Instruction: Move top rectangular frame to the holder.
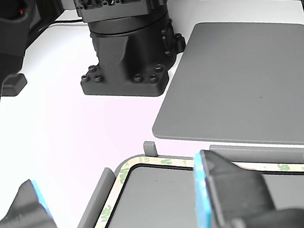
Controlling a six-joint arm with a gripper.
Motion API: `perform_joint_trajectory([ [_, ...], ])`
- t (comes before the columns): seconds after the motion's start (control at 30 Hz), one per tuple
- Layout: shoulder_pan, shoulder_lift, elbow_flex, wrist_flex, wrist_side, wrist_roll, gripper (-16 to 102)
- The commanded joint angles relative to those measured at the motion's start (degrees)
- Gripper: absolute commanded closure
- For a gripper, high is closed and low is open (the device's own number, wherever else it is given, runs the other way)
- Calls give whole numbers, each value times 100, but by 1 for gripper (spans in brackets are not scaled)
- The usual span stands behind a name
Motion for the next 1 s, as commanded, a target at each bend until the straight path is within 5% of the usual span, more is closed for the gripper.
perform_joint_trajectory([
  [0.0,-352,1881,1556,-606,-246,-220,-14],
  [0.1,-580,2804,2496,-984,-466,-316,-14],
  [0.6,-677,5177,4236,-765,-677,-896,-14],
  [0.97,-668,5159,4228,-765,-659,-914,-14],
])
